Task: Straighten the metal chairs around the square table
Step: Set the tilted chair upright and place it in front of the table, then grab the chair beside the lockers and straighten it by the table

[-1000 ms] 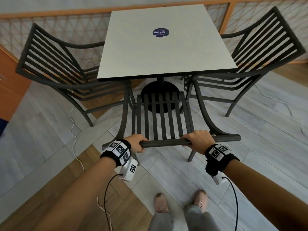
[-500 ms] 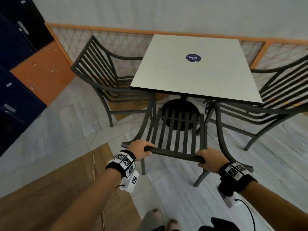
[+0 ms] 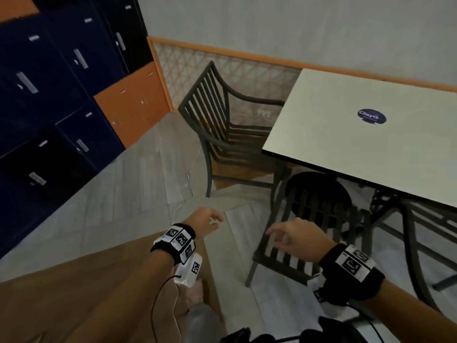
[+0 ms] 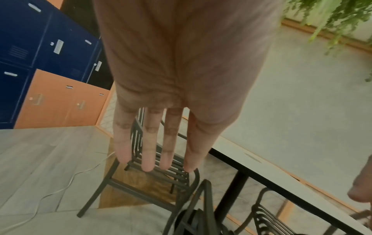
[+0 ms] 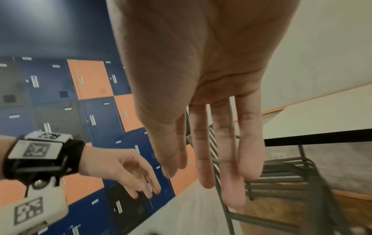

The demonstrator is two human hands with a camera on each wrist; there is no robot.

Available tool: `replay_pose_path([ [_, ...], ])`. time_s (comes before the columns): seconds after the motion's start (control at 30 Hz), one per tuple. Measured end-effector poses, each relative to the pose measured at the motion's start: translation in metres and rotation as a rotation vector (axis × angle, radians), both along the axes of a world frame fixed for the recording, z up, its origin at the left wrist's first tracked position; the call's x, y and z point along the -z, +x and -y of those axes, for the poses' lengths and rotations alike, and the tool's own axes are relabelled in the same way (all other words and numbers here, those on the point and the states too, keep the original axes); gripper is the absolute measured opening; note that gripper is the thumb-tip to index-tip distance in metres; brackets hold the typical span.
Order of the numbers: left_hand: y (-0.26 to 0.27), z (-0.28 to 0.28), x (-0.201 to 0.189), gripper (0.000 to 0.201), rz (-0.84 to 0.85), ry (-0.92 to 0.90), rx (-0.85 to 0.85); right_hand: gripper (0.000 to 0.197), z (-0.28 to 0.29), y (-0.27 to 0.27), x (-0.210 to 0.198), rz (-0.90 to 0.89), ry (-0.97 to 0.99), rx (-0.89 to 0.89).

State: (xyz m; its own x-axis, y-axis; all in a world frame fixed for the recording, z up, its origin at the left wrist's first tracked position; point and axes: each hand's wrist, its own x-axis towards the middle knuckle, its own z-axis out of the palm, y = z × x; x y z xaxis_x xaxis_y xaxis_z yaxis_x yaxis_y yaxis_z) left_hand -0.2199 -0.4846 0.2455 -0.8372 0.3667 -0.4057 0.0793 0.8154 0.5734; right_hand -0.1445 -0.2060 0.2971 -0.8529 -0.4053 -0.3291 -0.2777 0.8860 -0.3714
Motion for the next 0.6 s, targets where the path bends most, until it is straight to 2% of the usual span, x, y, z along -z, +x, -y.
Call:
replay_pose_path([
  [0.17, -0.102, 0.088, -0.002, 0.022, -0.019, 0.008, -0.081, 0.027, 0.094, -0.105, 0.003, -0.023, -0.02, 0.056],
  [0.3, -0.184, 0.135, -0.007, 0.024, -0.057, 0.066, -0.169, 0.029, 0.14, -0.194, 0.014, -0.014, -0.013, 0.161],
  [0.47, -0.281, 0.149, -0.006, 0.03, -0.045, 0.153, -0.298, 0.03, 0.153, -0.289, 0.047, 0.032, -0.024, 0.331],
  [0.6, -0.351, 0.138, 0.008, 0.04, 0.073, 0.295, -0.486, 0.035, 0.147, -0.351, 0.08, 0.071, 0.015, 0.427],
])
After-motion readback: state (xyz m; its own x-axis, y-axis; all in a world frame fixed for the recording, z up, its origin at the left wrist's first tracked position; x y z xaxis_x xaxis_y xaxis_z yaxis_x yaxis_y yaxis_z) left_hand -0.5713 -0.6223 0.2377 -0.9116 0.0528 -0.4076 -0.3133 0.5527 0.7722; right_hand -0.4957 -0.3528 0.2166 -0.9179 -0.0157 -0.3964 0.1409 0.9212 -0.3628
